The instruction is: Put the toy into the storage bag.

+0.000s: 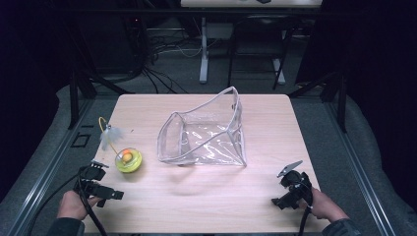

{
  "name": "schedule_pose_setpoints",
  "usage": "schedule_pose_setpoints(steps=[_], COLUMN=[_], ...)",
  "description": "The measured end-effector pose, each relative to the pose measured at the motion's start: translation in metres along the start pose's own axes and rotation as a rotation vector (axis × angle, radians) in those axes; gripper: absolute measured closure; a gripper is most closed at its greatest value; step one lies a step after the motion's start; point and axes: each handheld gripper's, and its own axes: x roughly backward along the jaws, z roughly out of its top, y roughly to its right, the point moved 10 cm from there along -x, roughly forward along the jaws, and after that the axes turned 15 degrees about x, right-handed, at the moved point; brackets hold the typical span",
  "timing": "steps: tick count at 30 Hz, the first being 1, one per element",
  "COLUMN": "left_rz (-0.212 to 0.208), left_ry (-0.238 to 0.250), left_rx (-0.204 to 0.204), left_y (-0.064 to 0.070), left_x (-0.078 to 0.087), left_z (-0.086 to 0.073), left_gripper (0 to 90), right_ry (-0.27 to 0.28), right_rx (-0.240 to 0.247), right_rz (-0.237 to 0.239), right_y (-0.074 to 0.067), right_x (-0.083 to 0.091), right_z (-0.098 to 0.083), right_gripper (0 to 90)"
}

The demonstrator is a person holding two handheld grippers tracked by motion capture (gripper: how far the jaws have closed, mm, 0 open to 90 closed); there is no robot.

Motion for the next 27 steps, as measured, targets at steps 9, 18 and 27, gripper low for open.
schedule_pose_setpoints(steps=[9,18,27], left_rz=[0.034,0.006,-0.009], left_ry=[0.011,0.049,0.057], left_rx=[-0.009,-0.025,-0.018], left_y=[0.001,0.01,0.013], left_x=[0.012,0.026,0.036], left_z=[0.006,0.014,0.021], left_gripper=[0.2,0.1,0.2], right_ry=[-0.006,-0.001,-0.008], right_rx=[0.004,0.0,0.006], right_rz=[-0.003,-0.002,-0.006], right_y=[0.001,0.0,0.001], right_x=[0.0,0.0,0.0], right_z=[0.0,0.0,-0.001], right_gripper=[0.0,0.0,0.0])
